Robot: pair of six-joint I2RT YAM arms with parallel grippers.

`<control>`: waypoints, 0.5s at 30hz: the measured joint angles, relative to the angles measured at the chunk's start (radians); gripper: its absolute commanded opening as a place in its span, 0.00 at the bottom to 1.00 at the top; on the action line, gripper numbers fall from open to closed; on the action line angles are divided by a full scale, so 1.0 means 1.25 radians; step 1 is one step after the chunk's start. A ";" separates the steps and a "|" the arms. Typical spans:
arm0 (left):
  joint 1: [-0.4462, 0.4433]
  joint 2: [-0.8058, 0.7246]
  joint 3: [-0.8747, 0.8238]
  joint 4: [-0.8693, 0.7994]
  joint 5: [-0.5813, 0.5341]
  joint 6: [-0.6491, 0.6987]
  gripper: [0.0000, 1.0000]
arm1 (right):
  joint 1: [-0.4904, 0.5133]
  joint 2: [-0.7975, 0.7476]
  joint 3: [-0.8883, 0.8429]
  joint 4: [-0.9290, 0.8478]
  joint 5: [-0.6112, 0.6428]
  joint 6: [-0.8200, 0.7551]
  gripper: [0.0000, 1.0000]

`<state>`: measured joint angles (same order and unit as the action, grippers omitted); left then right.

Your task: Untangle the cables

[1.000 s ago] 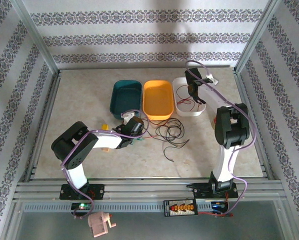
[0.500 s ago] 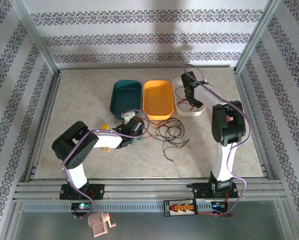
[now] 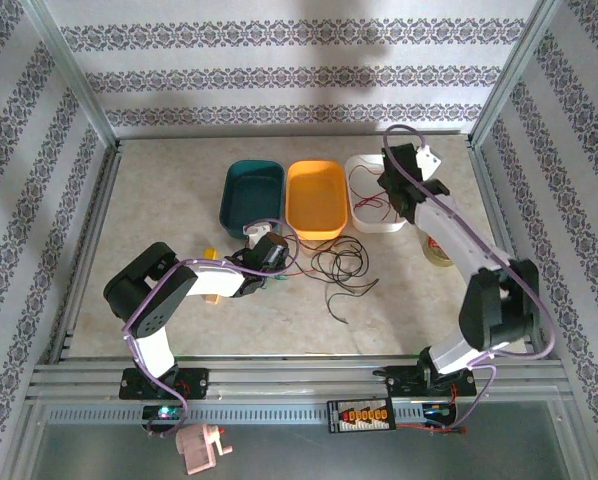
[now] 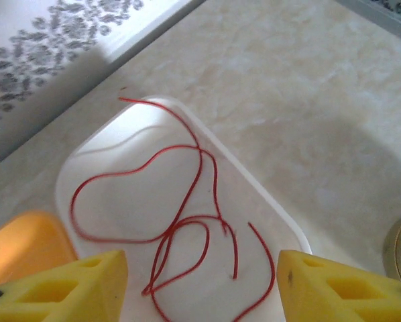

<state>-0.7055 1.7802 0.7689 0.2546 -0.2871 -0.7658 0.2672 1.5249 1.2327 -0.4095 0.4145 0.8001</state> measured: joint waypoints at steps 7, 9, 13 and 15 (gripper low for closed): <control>0.000 -0.029 -0.034 0.036 0.039 0.002 0.00 | 0.159 -0.119 -0.156 0.040 -0.190 -0.164 0.56; 0.000 -0.042 -0.054 0.054 0.055 0.002 0.00 | 0.195 -0.129 -0.213 0.056 -0.272 -0.181 0.56; 0.000 -0.066 -0.095 0.097 0.083 -0.002 0.00 | 0.225 -0.111 -0.277 0.061 -0.417 -0.202 0.56; 0.000 -0.071 -0.103 0.110 0.092 -0.005 0.00 | 0.232 -0.090 -0.276 0.064 -0.479 -0.218 0.56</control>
<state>-0.7055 1.6909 0.6403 0.3920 -0.1726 -0.7723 0.5568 1.4120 0.8879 -0.3294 -0.1837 0.5274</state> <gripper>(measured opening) 0.048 0.563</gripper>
